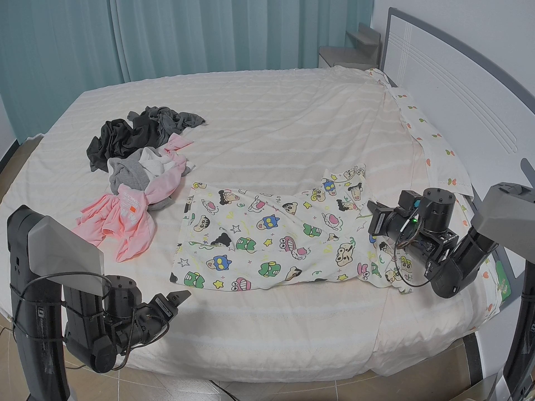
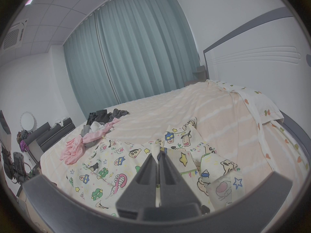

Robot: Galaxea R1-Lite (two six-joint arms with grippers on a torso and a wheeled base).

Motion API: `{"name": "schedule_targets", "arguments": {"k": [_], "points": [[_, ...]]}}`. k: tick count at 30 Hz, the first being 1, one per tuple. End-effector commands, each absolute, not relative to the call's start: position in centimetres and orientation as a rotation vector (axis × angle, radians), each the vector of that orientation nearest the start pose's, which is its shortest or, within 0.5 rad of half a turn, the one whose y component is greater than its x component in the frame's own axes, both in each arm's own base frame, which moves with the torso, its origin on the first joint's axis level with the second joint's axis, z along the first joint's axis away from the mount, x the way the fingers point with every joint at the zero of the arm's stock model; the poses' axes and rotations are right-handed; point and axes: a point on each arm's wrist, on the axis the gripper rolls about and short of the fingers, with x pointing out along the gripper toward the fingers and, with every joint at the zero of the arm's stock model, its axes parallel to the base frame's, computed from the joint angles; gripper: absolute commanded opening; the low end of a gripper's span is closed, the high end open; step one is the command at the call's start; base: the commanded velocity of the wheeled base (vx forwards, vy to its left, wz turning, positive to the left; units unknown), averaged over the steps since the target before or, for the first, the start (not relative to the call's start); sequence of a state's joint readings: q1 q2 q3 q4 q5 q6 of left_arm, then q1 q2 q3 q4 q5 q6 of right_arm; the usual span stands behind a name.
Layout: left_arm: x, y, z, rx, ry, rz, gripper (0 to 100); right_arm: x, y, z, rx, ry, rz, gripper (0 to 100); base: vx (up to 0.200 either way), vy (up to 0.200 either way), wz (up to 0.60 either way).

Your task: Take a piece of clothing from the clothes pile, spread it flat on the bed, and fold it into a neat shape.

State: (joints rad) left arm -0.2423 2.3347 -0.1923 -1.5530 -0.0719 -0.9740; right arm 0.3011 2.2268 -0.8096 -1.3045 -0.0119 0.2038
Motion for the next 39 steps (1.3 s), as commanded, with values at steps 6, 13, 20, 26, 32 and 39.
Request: {"name": "schedule_targets", "arguments": {"k": [6,13,20,26,32,39], "points": [[25.4,-6.5,-2.7,-0.890,0.673,-0.002,100,40.3,11.8,2.3,0.167,0.227,0.251,0,0.000,0.000,0.00],[25.4,-6.5,-2.7,-0.890,0.673,-0.002,100,40.9,12.2,1.8,0.182,0.252,0.284,100,0.000,0.000,0.00],[25.4,-6.5,-2.7,-0.890,0.673,-0.002,100,39.6,11.1,4.7,0.384,0.265,0.330,100,0.000,0.000,0.00],[25.4,-6.5,-2.7,-0.890,0.673,-0.002,100,39.8,6.9,4.1,0.396,0.305,0.230,100,0.000,0.000,0.00],[25.4,-6.5,-2.7,-0.889,0.672,0.000,100,39.9,5.8,2.9,0.424,0.392,0.279,100,0.000,0.000,0.00],[25.4,-6.4,-2.7,-0.888,0.670,0.004,100,40.5,5.8,1.8,0.451,0.477,0.375,100,0.000,0.000,0.00]]}}
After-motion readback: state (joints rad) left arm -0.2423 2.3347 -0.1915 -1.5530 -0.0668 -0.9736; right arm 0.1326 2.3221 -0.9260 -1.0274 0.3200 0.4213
